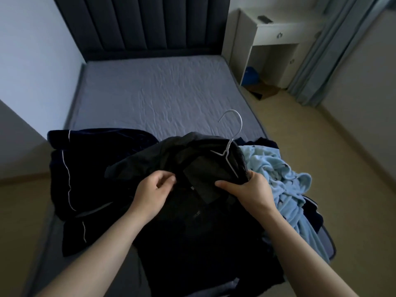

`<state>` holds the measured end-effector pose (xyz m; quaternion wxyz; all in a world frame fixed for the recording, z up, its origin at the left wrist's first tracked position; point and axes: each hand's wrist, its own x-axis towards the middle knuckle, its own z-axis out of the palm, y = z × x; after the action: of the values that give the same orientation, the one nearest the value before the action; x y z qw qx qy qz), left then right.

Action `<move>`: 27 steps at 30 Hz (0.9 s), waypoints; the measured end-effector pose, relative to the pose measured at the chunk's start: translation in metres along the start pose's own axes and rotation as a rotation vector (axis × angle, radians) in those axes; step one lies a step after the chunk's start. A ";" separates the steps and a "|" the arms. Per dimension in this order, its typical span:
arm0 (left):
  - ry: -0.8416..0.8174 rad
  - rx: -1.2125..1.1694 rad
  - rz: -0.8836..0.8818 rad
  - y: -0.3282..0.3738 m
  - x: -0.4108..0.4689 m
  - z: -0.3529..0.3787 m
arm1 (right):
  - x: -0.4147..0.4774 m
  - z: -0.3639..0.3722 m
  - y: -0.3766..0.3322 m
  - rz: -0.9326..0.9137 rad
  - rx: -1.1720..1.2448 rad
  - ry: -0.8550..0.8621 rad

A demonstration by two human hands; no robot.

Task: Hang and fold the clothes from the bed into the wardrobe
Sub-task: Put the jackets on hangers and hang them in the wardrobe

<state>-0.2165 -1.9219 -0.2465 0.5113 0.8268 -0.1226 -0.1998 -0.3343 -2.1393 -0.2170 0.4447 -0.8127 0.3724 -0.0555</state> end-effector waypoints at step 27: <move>0.139 -0.037 0.129 0.018 -0.112 -0.169 | -0.122 -0.011 -0.124 -0.049 0.116 0.309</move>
<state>-0.2388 -1.7499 -0.1404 0.5456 0.8195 -0.1361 -0.1108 -0.3575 -2.0262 -0.0862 0.4267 -0.7762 0.4129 -0.2120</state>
